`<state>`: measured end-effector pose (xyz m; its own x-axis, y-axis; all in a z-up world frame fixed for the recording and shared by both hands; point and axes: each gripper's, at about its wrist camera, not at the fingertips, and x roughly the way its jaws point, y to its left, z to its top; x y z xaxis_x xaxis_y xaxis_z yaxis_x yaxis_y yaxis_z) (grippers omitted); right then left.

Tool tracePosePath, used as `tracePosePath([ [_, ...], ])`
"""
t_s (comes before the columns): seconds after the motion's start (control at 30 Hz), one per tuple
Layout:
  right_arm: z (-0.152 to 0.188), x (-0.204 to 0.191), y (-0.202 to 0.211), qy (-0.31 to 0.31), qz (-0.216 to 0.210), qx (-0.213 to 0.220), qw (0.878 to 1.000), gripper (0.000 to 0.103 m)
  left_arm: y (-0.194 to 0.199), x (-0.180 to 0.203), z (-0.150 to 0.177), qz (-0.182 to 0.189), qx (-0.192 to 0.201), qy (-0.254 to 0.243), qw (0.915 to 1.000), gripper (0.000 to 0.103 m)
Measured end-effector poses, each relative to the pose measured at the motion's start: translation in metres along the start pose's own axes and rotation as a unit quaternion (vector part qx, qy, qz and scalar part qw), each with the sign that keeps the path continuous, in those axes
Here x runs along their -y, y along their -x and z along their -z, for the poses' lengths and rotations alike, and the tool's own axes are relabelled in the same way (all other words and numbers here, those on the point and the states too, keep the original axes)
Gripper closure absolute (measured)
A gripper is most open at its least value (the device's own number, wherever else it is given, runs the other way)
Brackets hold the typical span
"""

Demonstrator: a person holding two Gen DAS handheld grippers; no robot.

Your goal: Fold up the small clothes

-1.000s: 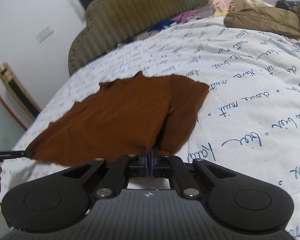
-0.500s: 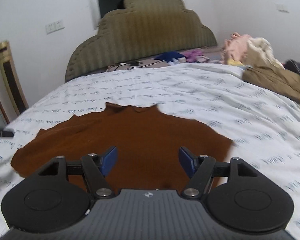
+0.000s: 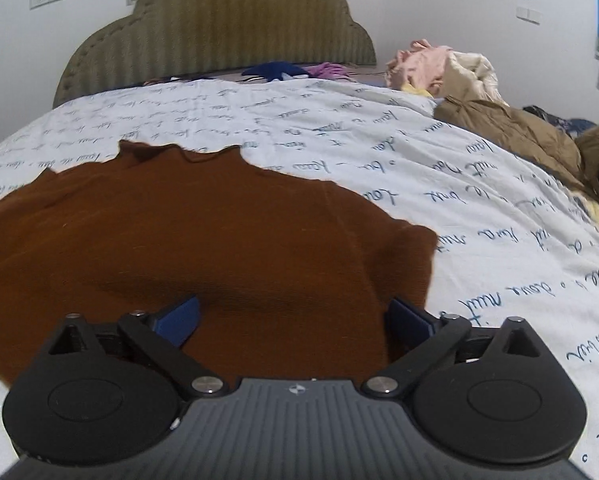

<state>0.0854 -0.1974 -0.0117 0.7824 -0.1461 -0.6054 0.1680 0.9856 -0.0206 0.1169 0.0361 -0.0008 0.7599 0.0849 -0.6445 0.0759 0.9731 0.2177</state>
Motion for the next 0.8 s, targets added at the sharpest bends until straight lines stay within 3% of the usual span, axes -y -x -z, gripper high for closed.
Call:
tracePosePath([
  [0.37,0.017,0.004,-0.008,-0.014,-0.007,0.016,1.0,0.0,-0.001,0.002,0.009,-0.011,0.015,0.021,0.9996,0.022],
  [0.8,0.019,0.007,-0.006,-0.029,-0.014,0.02,0.999,0.0,0.0,0.001,0.027,-0.018,0.066,0.041,0.9968,0.018],
])
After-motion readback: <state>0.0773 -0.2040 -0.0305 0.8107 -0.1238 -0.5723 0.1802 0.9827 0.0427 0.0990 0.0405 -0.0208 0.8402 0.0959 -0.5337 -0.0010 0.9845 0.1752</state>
